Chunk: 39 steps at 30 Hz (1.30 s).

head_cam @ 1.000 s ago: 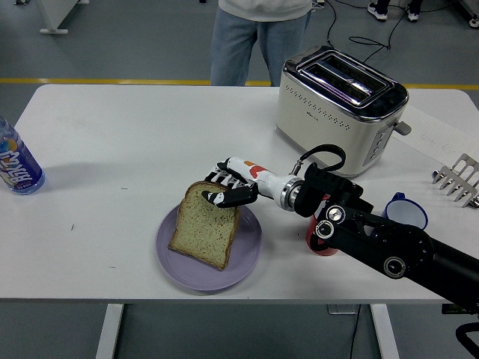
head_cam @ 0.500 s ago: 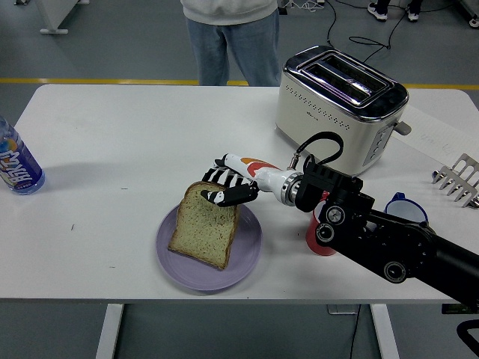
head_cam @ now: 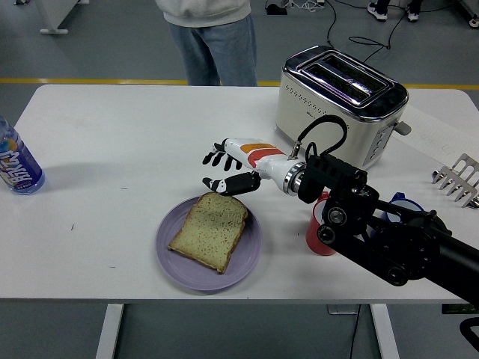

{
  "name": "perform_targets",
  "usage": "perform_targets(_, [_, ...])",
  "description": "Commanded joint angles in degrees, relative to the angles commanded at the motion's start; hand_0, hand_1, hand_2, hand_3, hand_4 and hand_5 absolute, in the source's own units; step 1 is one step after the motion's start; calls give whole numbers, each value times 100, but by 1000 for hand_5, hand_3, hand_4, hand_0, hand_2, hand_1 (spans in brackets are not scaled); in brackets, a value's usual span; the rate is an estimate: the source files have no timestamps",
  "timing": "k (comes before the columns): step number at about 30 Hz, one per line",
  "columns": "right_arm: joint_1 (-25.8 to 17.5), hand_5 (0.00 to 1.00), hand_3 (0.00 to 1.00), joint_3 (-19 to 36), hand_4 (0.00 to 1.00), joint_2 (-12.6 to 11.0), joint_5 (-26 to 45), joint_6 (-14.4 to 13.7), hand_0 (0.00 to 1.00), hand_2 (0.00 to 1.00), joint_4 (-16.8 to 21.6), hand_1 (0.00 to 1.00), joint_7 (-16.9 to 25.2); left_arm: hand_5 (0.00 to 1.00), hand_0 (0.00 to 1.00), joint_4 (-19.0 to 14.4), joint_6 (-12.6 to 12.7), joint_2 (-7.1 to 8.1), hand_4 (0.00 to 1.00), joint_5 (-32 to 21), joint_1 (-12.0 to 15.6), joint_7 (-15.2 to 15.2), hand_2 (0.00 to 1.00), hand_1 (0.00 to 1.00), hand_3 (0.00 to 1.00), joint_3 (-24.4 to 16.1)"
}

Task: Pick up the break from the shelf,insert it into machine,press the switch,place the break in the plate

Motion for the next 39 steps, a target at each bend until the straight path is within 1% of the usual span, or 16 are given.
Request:
perform_targets(3, [-32, 580, 707, 100, 676, -37, 54, -87, 492, 661, 110, 553, 26, 835, 650, 0, -4, -1, 406, 12, 3, 3, 516, 522, 574, -15])
perform_targets(6, [-131, 580, 707, 331, 676, -168, 376, -308, 492, 661, 386, 553, 169, 835, 650, 0, -3, 0, 406, -1, -1, 2, 516, 522, 574, -8])
perform_targets(7, [-147, 594, 730, 368, 672, -189, 523, -346, 663, 695, 438, 660, 196, 835, 650, 0, -3, 1, 406, -9, -2, 1, 516, 522, 575, -3])
perform_targets(10, [-291, 594, 730, 704, 672, -370, 1258, -470, 663, 695, 825, 660, 532, 835, 650, 0, 1, 3, 406, 10, -4, 5, 516, 522, 575, -38])
perform_targets(12, [-345, 594, 730, 914, 672, -477, 1705, -472, 663, 695, 1068, 660, 773, 835, 650, 0, 4, 1, 406, 23, -3, 4, 516, 522, 575, -66])
perform_targets(13, [-365, 590, 738, 994, 623, -529, 1966, -465, 802, 755, 1159, 752, 859, 837, 650, 0, 4, 0, 406, 21, -6, 2, 517, 522, 574, -67])
perform_targets(18, [-429, 590, 738, 1522, 623, -787, 3136, -355, 802, 755, 1614, 752, 1074, 837, 650, 0, -2, 0, 406, 2, -27, -13, 517, 522, 574, -54])
perform_targets(19, [-436, 606, 768, 1660, 600, -856, 3397, -329, 854, 794, 1685, 793, 1095, 836, 650, 0, -1, 2, 406, -25, -36, -20, 518, 522, 574, -37])
perform_targets(20, [-443, 606, 768, 1808, 600, -936, 3620, -298, 854, 794, 1732, 793, 1108, 836, 650, 0, 1, 5, 406, -57, -41, -28, 518, 522, 574, -24])
perform_targets(24, [-494, 606, 768, 2180, 600, -1165, 4626, -249, 854, 794, 1723, 793, 1135, 836, 650, 0, 4, 8, 406, -47, -52, -28, 518, 522, 574, -46])
perform_targets(25, [-500, 632, 797, 2209, 578, -1186, 4887, -239, 890, 832, 1718, 835, 1133, 835, 650, 0, 4, 8, 405, -44, -53, -27, 517, 522, 574, -49])
perform_targets(27, [-567, 632, 797, 2395, 578, -1332, 5334, -171, 890, 832, 1579, 835, 1097, 835, 650, 0, 7, 13, 405, -131, -54, -46, 517, 522, 574, 10])
perform_targets(29, [-597, 632, 797, 2485, 578, -1384, 5818, -155, 890, 832, 1520, 835, 1100, 835, 650, 0, 11, 11, 405, -148, -52, -50, 517, 522, 574, 15])
perform_targets(32, [-674, 632, 794, 2758, 571, -1549, 6543, -167, 893, 831, 1321, 843, 1132, 834, 650, 0, 12, 13, 403, -195, -63, -52, 516, 522, 573, 52])
perform_targets(34, [-714, 632, 794, 2888, 571, -1663, 6758, -153, 893, 831, 1224, 843, 1131, 834, 650, 0, 14, 7, 403, -190, -67, -48, 516, 522, 573, 42])
perform_targets(39, [-872, 622, 785, 3121, 560, -2039, 6794, -40, 888, 823, 983, 839, 1045, 832, 650, 0, 10, 1, 402, -172, -69, -44, 516, 521, 573, 18])
